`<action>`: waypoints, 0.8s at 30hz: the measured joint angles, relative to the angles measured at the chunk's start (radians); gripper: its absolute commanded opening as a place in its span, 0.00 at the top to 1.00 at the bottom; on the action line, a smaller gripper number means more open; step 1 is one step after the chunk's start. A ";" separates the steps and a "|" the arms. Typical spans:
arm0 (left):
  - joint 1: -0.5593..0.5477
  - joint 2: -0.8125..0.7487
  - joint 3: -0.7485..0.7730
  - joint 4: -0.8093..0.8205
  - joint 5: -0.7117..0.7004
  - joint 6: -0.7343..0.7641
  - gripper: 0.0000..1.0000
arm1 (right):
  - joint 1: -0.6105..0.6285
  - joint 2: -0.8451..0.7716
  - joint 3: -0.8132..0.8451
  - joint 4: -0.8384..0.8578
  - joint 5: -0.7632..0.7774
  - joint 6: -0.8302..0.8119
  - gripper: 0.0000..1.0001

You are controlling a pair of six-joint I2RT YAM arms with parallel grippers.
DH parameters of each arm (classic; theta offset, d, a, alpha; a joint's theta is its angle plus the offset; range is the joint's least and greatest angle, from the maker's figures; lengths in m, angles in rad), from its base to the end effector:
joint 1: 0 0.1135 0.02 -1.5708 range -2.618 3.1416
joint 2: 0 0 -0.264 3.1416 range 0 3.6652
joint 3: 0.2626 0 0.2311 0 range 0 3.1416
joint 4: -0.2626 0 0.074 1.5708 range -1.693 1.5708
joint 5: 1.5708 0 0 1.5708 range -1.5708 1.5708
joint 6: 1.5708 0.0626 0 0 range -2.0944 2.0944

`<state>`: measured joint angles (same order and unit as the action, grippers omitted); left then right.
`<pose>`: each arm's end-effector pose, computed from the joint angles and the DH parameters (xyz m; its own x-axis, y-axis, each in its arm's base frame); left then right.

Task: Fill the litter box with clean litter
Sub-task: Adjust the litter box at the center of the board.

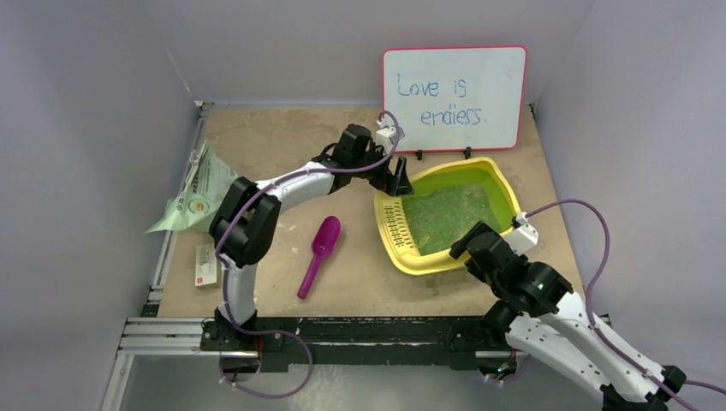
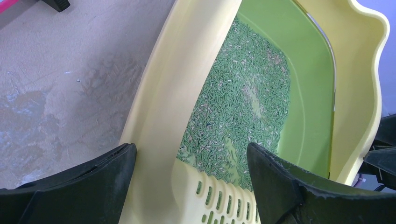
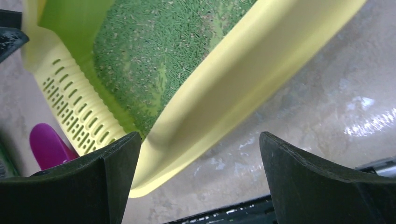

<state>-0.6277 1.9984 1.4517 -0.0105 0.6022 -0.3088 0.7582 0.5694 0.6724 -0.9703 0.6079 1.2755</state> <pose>0.3498 -0.2976 0.2225 -0.6731 0.1790 -0.7176 0.7017 0.4608 -0.5433 0.0933 0.0391 0.2428 -0.4445 0.6607 -0.6050 0.4435 0.7490 0.4921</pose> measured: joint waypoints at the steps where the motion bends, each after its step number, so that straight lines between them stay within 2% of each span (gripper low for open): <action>1: -0.001 0.000 -0.001 0.000 0.000 0.005 0.13 | -0.002 -0.010 -0.012 0.028 0.000 -0.007 0.01; 12: -0.007 0.000 -0.031 0.051 -0.004 0.019 0.16 | -0.060 -0.058 -0.125 0.219 -0.047 -0.094 0.01; 18: -0.011 -0.005 -0.055 0.093 -0.012 0.026 0.18 | -0.288 -0.046 -0.182 0.327 -0.219 -0.231 0.01; 21: -0.014 -0.011 -0.074 0.116 -0.017 0.030 0.19 | -0.415 0.009 -0.203 0.398 -0.353 -0.303 0.01; 24: -0.015 -0.020 -0.102 0.150 -0.029 0.028 0.22 | -0.484 0.074 -0.203 0.451 -0.431 -0.379 0.01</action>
<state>-0.6430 1.9785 1.3495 0.1390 0.5728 -0.2806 0.2745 0.6434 0.4690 -0.5198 0.1768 0.8967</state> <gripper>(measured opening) 0.807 0.988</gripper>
